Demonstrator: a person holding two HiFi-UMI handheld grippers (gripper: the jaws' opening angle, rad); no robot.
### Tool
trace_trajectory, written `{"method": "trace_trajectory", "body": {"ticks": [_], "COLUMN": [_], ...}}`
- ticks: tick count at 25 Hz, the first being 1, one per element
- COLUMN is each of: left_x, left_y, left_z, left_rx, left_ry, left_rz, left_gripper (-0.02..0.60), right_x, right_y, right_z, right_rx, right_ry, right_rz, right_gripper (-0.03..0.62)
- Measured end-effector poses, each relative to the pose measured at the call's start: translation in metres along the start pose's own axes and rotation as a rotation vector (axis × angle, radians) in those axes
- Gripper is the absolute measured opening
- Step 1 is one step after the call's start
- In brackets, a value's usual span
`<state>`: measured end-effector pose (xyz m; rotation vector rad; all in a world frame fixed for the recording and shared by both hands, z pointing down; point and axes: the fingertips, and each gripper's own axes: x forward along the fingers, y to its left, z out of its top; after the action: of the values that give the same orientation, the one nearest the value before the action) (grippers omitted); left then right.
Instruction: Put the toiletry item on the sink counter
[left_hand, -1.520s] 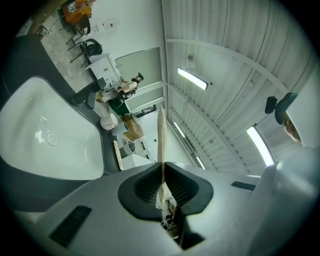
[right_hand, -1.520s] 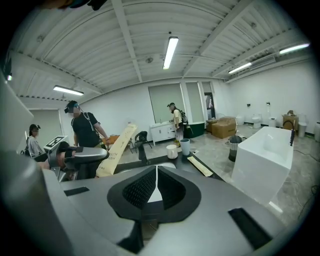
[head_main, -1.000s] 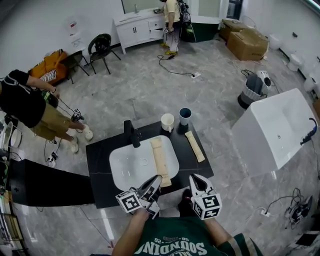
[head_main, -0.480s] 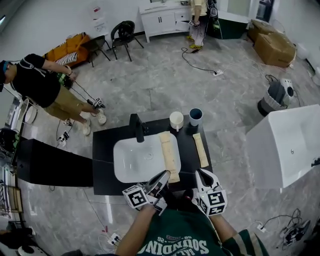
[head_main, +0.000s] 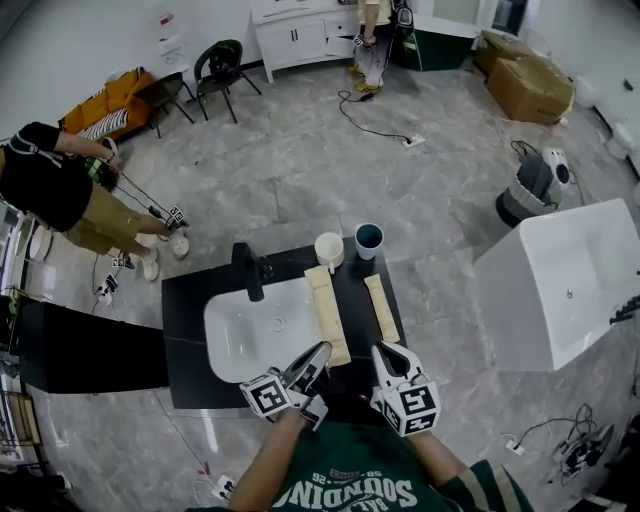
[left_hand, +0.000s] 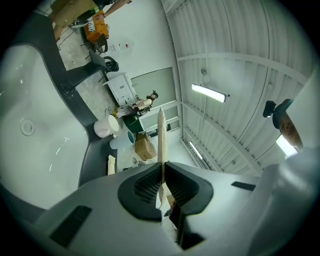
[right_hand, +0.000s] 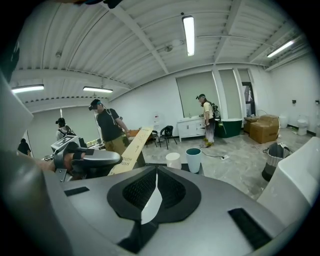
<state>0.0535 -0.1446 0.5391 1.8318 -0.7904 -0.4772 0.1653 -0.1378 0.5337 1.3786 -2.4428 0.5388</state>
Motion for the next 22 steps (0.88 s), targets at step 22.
{"method": "trace_trajectory", "body": {"ticks": [22], "left_x": [0.052], "left_y": [0.070], "left_z": [-0.020], "left_rx": [-0.204], "left_ry": [0.086], "left_rz": [-0.011], "left_gripper": [0.034], "right_x": [0.033], "right_y": [-0.033], "right_z": [-0.017], "right_rx": [0.063], "right_ry": [0.087], "right_rz": [-0.050], "right_gripper": [0.043]}}
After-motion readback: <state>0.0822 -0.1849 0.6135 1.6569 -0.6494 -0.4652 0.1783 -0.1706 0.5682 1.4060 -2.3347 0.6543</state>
